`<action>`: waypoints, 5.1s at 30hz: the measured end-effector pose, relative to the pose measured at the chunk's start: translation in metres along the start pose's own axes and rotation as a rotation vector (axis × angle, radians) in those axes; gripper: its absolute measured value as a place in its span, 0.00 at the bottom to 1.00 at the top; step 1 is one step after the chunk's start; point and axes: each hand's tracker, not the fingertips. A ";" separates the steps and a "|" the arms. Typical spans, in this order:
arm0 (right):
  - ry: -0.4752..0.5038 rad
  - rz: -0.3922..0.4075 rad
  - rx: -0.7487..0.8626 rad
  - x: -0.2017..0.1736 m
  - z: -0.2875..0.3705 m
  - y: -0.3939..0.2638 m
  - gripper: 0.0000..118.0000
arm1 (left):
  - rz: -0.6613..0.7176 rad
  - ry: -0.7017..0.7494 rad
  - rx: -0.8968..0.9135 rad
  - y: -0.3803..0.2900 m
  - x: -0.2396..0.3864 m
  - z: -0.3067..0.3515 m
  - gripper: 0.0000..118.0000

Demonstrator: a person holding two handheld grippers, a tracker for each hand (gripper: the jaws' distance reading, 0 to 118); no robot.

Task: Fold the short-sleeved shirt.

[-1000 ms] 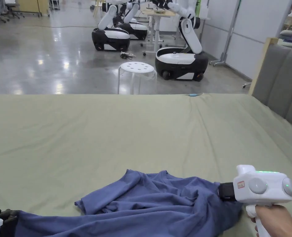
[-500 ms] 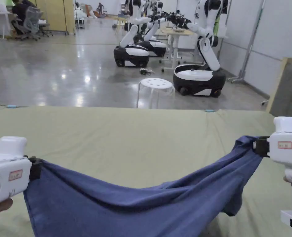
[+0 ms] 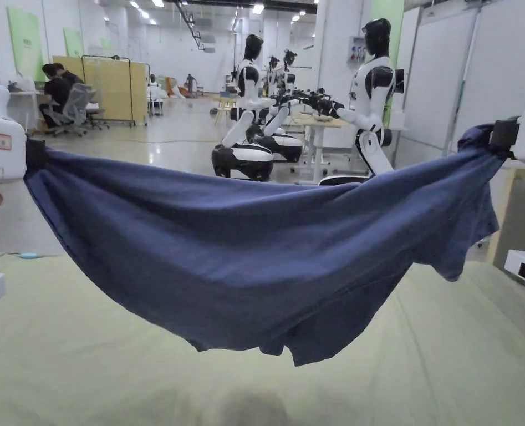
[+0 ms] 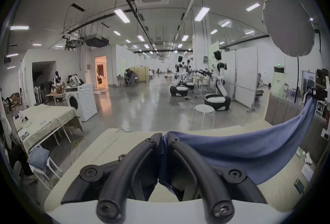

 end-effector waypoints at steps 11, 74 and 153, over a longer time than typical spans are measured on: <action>-0.061 -0.052 -0.142 -0.006 -0.054 -0.102 0.06 | 0.043 0.048 -0.136 -0.098 0.017 -0.066 0.06; 0.289 0.125 -0.155 -0.131 0.229 -0.354 0.00 | 0.029 0.045 -0.448 -0.344 -0.060 0.230 0.78; 0.188 0.033 0.118 -0.050 0.001 0.046 0.02 | 0.007 0.008 0.073 0.033 0.025 -0.006 0.07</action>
